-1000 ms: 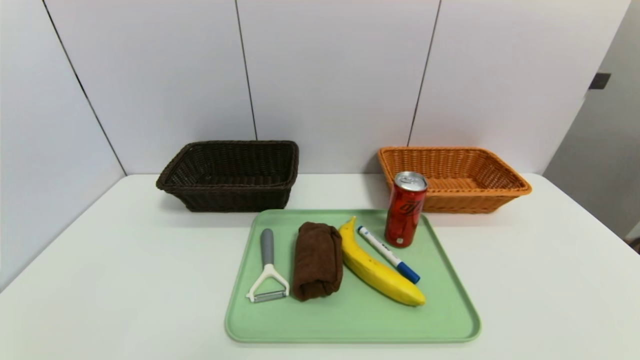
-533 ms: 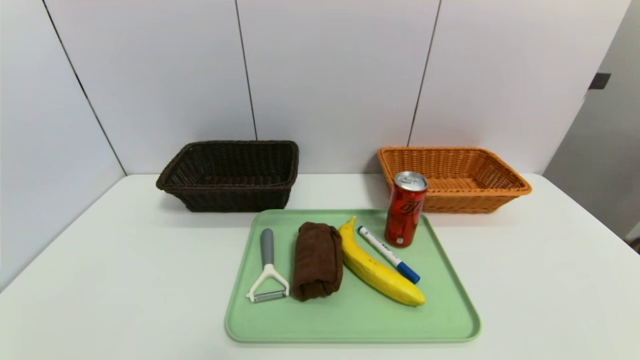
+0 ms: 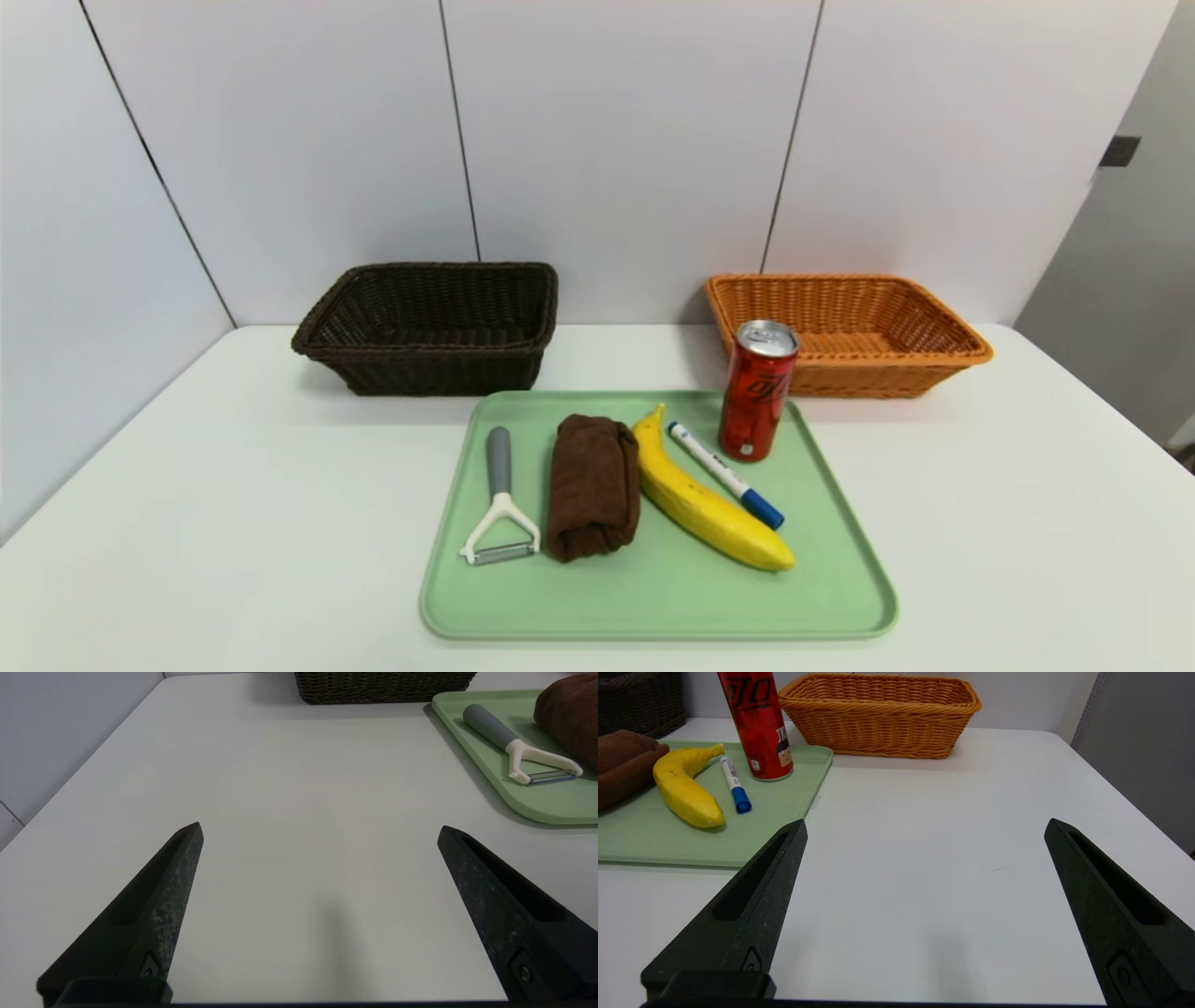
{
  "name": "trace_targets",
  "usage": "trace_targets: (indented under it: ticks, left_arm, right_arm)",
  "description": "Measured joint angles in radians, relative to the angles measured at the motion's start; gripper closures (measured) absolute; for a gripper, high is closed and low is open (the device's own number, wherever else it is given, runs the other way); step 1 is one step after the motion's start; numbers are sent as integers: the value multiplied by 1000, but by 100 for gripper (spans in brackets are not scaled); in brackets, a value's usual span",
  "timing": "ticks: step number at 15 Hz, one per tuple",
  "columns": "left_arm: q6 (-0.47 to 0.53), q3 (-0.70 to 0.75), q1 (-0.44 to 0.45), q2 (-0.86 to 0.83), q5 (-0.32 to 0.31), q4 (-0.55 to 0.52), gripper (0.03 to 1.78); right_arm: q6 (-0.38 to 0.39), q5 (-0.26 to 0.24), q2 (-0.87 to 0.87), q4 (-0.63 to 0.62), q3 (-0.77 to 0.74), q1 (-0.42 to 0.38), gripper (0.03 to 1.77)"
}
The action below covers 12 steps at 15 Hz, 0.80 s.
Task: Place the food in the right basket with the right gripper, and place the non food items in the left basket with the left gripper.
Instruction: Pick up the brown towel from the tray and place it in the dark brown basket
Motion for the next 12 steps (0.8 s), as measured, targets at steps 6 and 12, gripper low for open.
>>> trace_targets:
  ticks: [6, 12]
  left_arm:
    - [2, 0, 0, 0, 0, 1, 3]
    - [-9, -105, -2, 0, -11, 121, 3]
  right_arm:
    - [14, -7, 0, -4, 0, 0, 4]
    - [27, -32, 0, 111, -113, 0, 4]
